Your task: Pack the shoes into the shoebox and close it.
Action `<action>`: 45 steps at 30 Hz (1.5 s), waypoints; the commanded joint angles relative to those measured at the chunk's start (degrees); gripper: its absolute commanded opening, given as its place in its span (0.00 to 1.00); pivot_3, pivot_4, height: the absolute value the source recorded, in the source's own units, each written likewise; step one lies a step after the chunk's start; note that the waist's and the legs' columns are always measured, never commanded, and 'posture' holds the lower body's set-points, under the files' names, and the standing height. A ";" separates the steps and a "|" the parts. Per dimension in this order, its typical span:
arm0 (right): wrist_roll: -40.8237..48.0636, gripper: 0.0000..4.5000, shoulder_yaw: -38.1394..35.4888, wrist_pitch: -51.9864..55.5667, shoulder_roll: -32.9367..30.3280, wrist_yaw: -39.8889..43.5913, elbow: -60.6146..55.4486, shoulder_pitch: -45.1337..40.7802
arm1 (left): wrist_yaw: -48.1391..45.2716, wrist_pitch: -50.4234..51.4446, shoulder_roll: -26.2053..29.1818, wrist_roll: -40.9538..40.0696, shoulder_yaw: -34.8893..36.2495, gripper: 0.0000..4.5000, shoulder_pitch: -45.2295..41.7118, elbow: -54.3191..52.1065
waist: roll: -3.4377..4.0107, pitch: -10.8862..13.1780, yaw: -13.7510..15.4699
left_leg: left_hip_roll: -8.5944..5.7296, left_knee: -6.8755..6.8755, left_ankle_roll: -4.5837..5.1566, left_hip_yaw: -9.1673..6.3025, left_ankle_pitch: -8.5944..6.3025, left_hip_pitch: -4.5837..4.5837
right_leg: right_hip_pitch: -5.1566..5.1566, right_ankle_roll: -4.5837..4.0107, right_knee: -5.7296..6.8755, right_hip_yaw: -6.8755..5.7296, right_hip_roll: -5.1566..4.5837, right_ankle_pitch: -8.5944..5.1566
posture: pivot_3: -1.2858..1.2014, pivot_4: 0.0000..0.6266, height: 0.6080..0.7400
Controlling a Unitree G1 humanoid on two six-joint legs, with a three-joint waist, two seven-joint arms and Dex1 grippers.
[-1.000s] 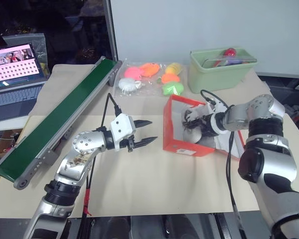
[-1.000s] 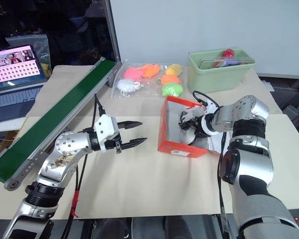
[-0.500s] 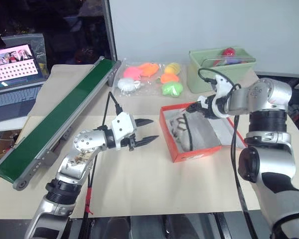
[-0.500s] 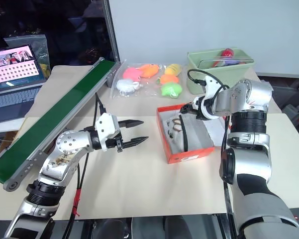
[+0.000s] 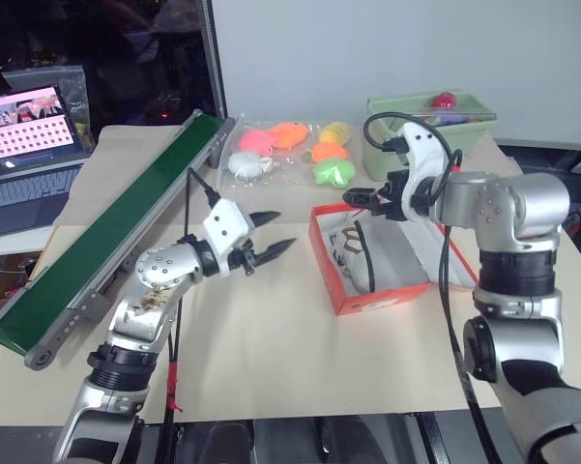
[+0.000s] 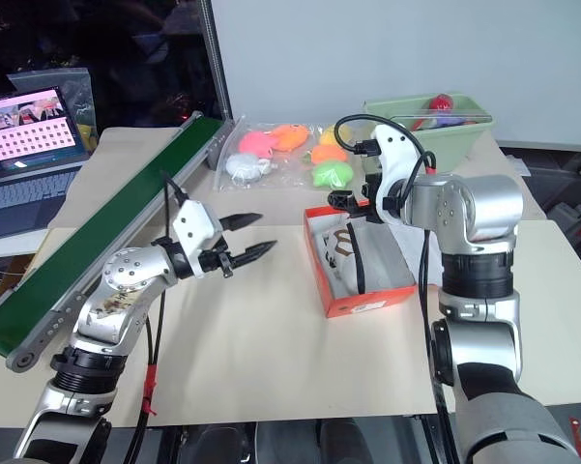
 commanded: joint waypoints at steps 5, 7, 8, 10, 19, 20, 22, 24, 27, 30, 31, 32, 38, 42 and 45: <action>1.19 0.99 6.09 -21.79 -7.03 15.35 -22.94 17.28 | 13.40 5.30 0.08 -0.16 12.34 0.60 1.14 1.58 | -0.02 -0.01 0.23 | 0.00 0.01 0.02 -0.07 -0.02 -0.03 | 0.04 0.02 -0.05 -0.08 -0.02 -0.01 | 0.52 0.24 0.92; 0.30 0.99 5.85 -27.10 -6.66 16.33 -25.01 21.77 | 14.01 8.21 1.73 -1.26 15.73 0.60 2.57 1.03 | -0.02 -0.01 0.23 | -0.04 0.05 0.01 -0.05 -0.01 -0.01 | 0.04 0.04 -0.02 -0.06 -0.07 0.01 | 0.52 0.24 0.92; 0.11 0.99 5.79 -29.45 -6.22 16.76 -26.10 23.55 | 13.50 9.21 2.98 -1.47 16.82 0.60 3.84 0.59 | -0.02 -0.01 0.17 | -0.04 0.07 0.01 -0.06 -0.01 0.01 | 0.07 0.06 -0.01 -0.06 -0.06 0.02 | 0.52 0.24 0.92; 0.82 0.99 5.29 -31.52 -4.79 16.49 -27.33 25.62 | 12.74 10.74 5.09 -2.55 19.61 0.60 6.22 0.23 | -0.03 -0.02 -0.29 | -0.02 0.08 0.01 -0.05 -0.01 0.11 | 0.10 0.05 0.03 -0.04 -0.04 0.03 | 0.52 0.24 0.92; -1.15 1.00 8.65 -35.91 -0.27 14.72 -24.75 31.26 | 9.18 9.44 13.58 -5.25 29.37 0.98 11.45 9.05 | -0.07 -0.04 0.49 | 0.02 0.08 -0.03 -0.03 0.01 0.23 | 0.16 0.04 0.10 -0.07 0.00 0.02 | 0.52 0.24 0.92; -1.18 1.00 8.82 -36.13 0.13 14.70 -24.55 31.62 | 8.71 9.10 14.01 -5.34 29.67 0.99 11.70 9.38 | -0.08 -0.05 0.71 | 0.03 0.08 -0.03 -0.04 0.01 0.23 | 0.18 0.04 0.08 -0.09 0.00 0.02 | 0.52 0.24 0.92; -1.09 1.00 9.38 -36.46 0.91 14.65 -24.47 32.25 | 7.44 8.54 15.20 -5.80 30.60 0.99 11.95 10.38 | -0.09 -0.05 0.82 | 0.03 0.08 -0.03 -0.05 0.01 0.23 | 0.21 0.04 0.02 -0.11 0.00 0.03 | 0.52 0.24 0.92; -1.59 1.00 10.11 -37.17 1.29 14.76 -24.47 32.54 | 6.46 7.92 16.48 -5.76 31.01 0.99 11.92 11.87 | -0.10 -0.06 0.77 | 0.04 0.08 -0.03 -0.05 0.00 0.23 | 0.21 0.03 0.02 -0.10 0.02 0.03 | 0.52 0.24 0.92; -3.30 1.00 11.35 -38.93 1.49 14.60 -24.21 32.48 | 5.86 7.00 17.88 -5.57 30.79 0.99 11.64 13.88 | -0.10 -0.06 0.69 | 0.05 0.08 -0.03 -0.05 0.00 0.24 | 0.19 0.03 0.05 -0.10 0.02 0.03 | 0.52 0.24 0.92; -6.21 1.00 13.68 -41.11 1.02 14.55 -24.29 32.53 | 5.76 6.72 18.87 -5.52 30.32 0.99 10.91 15.97 | -0.10 -0.06 0.43 | 0.05 0.08 -0.03 -0.03 0.00 0.25 | 0.20 0.03 0.04 -0.10 0.02 0.03 | 0.52 0.24 0.92; -6.69 1.00 14.31 -41.44 1.01 14.68 -24.35 32.69 | 5.66 6.72 19.03 -5.54 30.07 0.99 10.69 16.36 | -0.10 -0.06 0.38 | 0.05 0.08 -0.03 -0.03 0.00 0.25 | 0.20 0.03 0.04 -0.10 0.02 0.03 | 0.52 0.24 0.92; -6.87 1.00 14.64 -41.59 1.04 14.78 -24.37 32.82 | 5.58 6.69 19.11 -5.58 29.89 0.99 10.58 16.56 | -0.10 -0.06 0.34 | 0.05 0.08 -0.04 -0.04 0.00 0.25 | 0.20 0.03 0.05 -0.10 0.02 0.03 | 0.52 0.24 0.92; -9.08 1.00 16.06 -43.65 0.95 14.79 -24.16 33.64 | 3.79 7.18 19.12 -5.60 28.04 0.99 10.80 16.56 | -0.11 -0.07 0.32 | 0.04 0.08 -0.04 -0.03 0.00 0.23 | 0.20 0.03 0.04 -0.10 0.01 0.03 | 0.52 0.24 0.92; -9.60 1.00 16.32 -43.74 1.24 14.58 -24.56 34.08 | 1.75 7.22 19.37 -6.15 27.41 0.99 11.00 17.07 | -0.11 -0.07 0.29 | 0.05 0.08 -0.04 -0.04 0.00 0.25 | 0.20 0.02 0.08 -0.10 0.02 0.03 | 0.52 0.24 0.92; -9.72 1.00 16.20 -43.41 1.72 13.99 -24.59 34.32 | 0.01 5.86 19.85 -5.69 27.16 0.99 11.30 19.16 | -0.12 -0.07 0.12 | 0.05 0.08 -0.04 -0.03 0.00 0.25 | 0.20 0.02 0.07 -0.10 0.02 0.03 | 0.52 0.24 0.92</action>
